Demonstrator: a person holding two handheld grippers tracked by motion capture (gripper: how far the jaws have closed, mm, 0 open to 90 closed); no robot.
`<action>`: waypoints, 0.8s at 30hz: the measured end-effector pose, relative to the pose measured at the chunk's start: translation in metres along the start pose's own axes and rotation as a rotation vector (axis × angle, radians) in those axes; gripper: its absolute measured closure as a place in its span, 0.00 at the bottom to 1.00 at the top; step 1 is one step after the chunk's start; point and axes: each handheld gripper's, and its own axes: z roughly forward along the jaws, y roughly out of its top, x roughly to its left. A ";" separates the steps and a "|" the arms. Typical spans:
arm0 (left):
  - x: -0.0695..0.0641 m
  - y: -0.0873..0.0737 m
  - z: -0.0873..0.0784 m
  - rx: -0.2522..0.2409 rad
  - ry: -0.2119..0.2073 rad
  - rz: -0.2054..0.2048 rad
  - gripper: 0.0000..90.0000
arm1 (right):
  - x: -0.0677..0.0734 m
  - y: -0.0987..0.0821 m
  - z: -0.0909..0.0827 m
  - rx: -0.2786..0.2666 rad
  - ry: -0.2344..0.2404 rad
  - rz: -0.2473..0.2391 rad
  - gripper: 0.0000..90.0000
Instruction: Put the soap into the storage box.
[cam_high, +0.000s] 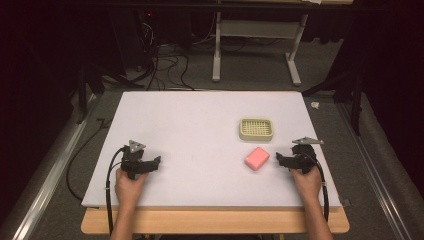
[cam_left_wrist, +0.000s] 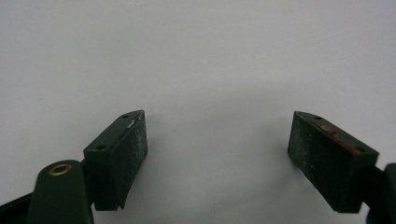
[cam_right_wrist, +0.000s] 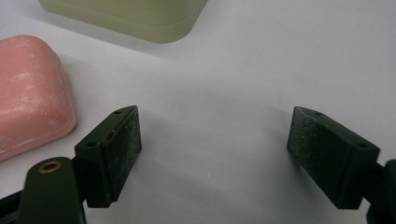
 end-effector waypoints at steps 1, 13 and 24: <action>0.000 0.000 0.000 0.000 0.000 0.000 0.23 | 0.000 0.000 0.000 0.000 0.000 0.000 0.20; 0.000 0.000 0.000 0.000 -0.001 0.000 0.23 | 0.000 0.000 0.000 0.003 0.004 0.001 0.20; 0.000 0.000 0.000 0.001 -0.001 0.000 0.23 | -0.001 0.001 0.000 0.009 0.010 0.001 0.19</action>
